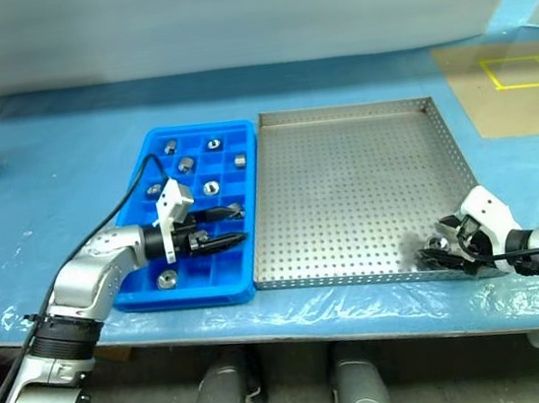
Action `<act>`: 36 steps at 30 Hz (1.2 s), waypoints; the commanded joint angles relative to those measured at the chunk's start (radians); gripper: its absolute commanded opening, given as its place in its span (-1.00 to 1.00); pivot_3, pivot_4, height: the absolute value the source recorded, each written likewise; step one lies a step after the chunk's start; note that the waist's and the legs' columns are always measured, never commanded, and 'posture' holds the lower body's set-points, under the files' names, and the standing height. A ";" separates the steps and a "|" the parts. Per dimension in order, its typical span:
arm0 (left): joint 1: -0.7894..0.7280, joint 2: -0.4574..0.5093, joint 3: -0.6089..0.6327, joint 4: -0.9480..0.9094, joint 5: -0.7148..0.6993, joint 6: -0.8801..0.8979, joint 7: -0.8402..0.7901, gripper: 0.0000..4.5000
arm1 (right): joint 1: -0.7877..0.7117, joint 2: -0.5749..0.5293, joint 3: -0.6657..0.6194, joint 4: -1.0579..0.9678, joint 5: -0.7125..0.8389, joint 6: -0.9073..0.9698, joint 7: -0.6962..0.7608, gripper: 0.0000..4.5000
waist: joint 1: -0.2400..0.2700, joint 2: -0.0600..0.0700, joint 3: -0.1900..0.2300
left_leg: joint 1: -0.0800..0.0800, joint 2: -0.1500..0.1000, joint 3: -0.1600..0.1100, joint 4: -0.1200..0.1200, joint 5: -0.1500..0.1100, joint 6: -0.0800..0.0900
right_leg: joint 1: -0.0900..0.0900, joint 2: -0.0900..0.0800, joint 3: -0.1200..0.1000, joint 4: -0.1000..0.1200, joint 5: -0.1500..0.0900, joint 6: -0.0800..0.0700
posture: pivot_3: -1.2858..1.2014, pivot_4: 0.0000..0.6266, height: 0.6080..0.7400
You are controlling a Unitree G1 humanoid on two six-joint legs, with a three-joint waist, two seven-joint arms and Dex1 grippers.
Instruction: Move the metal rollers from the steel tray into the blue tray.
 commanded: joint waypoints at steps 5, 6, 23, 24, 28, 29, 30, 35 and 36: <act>-0.003 0.001 0.019 -0.035 -0.009 -0.006 0.009 0.66 | -0.022 -0.036 0.014 0.049 -0.010 -0.023 0.045 0.03 | -0.001 0.000 0.000 | 0.000 0.000 0.000 0.000 0.000 0.000 | 0.000 0.000 0.000 0.000 -0.001 0.002 | -0.15 -0.52 1.00; -0.002 0.002 0.020 -0.035 -0.008 -0.007 0.009 0.66 | -0.019 -0.038 0.011 0.044 0.002 -0.017 0.060 -0.14 | -0.001 0.000 0.000 | 0.000 0.000 0.000 0.000 0.000 0.000 | 0.000 0.000 0.000 0.000 -0.001 0.002 | -0.15 -0.52 1.00; -0.018 0.055 0.089 -0.031 -0.033 0.012 0.008 0.66 | -0.287 0.093 0.074 -0.223 0.127 0.193 -0.012 -0.27 | -0.026 0.002 0.000 | 0.000 0.000 0.000 0.000 0.001 -0.002 | -0.004 0.000 0.000 0.004 -0.002 0.004 | -0.12 -0.52 1.00; -0.020 0.073 0.102 -0.023 -0.033 0.010 0.000 0.66 | -0.326 0.120 0.110 -0.240 0.124 0.197 -0.017 -0.27 | -0.026 0.002 0.000 | 0.001 0.001 0.000 0.000 0.001 -0.002 | -0.004 0.000 0.000 0.005 -0.002 0.004 | -0.11 -0.52 1.00; -0.059 0.137 0.153 0.051 -0.017 -0.010 0.001 0.66 | -0.478 0.287 0.246 -0.243 0.109 0.198 -0.055 -0.27 | -0.024 0.002 0.000 | 0.000 0.002 0.000 -0.001 0.002 -0.003 | -0.005 0.001 0.000 0.005 0.000 0.000 | -0.08 -0.52 1.00; -0.076 0.149 0.170 0.068 -0.019 -0.009 0.005 0.66 | -0.509 0.330 0.287 -0.237 0.097 0.190 -0.061 -0.27 | -0.025 0.002 0.000 | 0.000 0.002 0.000 -0.002 0.002 -0.003 | -0.006 0.001 0.000 0.005 0.000 -0.001 | -0.07 -0.52 1.00; -0.087 0.160 0.183 0.074 -0.024 -0.005 0.006 0.66 | -0.531 0.363 0.321 -0.234 0.087 0.183 -0.060 -0.27 | -0.023 0.002 0.000 | -0.002 0.002 0.000 -0.002 0.002 -0.003 | -0.007 0.001 0.000 0.005 0.001 -0.002 | -0.07 -0.52 1.00; -0.004 0.254 0.198 -0.041 -0.044 0.010 -0.072 0.66 | -0.602 0.512 0.472 -0.213 0.060 0.139 -0.034 -0.27 | -0.003 0.002 0.000 | -0.010 0.001 0.000 -0.001 0.001 -0.003 | -0.014 0.000 0.000 0.004 0.001 -0.003 | -0.01 -0.52 1.00; 0.012 0.267 0.197 -0.059 -0.049 0.021 -0.079 0.66 | -0.603 0.521 0.487 -0.212 0.064 0.138 -0.017 -0.27 | 0.001 0.002 0.000 | -0.012 0.000 0.000 -0.001 0.001 -0.003 | -0.015 0.000 0.000 0.004 0.001 -0.003 | 0.01 -0.52 1.00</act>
